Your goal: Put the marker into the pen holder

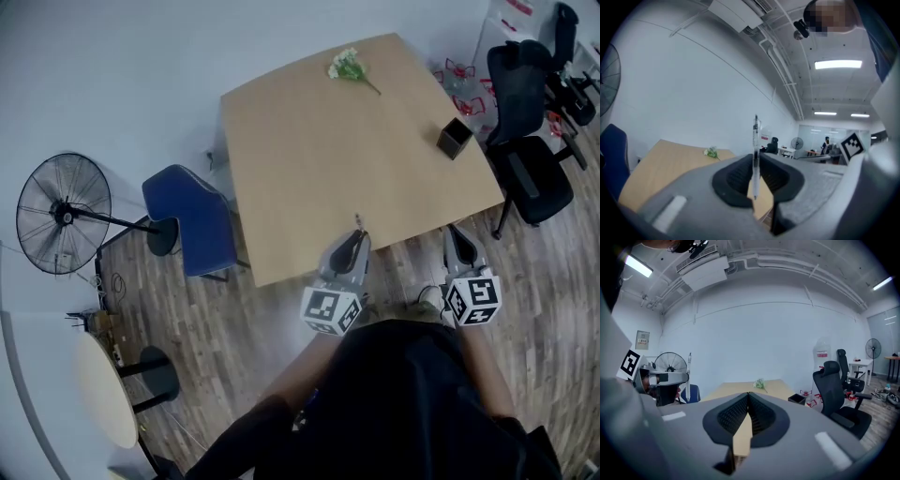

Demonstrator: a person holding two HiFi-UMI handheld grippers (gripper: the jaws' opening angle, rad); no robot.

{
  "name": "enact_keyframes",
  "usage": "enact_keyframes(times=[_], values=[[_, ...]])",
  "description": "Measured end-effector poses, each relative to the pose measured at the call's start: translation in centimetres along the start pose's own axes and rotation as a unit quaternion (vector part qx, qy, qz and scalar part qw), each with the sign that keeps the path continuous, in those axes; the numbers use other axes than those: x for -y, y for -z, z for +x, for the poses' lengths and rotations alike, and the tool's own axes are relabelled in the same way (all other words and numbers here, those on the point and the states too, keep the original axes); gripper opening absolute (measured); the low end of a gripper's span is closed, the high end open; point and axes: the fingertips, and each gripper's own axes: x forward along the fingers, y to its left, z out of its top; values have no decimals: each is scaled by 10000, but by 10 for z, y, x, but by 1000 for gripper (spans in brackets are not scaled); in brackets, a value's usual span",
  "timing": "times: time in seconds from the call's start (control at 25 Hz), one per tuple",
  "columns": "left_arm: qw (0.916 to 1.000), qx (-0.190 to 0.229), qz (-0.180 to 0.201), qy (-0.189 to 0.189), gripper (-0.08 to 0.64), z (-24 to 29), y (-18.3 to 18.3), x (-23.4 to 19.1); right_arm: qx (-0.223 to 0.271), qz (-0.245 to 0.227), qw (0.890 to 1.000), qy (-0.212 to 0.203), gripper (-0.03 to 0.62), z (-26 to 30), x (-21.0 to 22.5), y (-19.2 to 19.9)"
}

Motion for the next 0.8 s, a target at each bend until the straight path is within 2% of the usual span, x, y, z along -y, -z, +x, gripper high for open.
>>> enact_keyframes(times=[0.24,0.56,0.8], values=[[9999,-30,132,52,46,80,6,61,83,147,9999,11,0,-20,89,-6],[9993,-67,360,-116,46,166,22,130,217,145,9990,-365,0,-34,175,-14],[9989,-99,428,-187,46,215,23,165,236,183,9989,-366,0,-51,237,-16]])
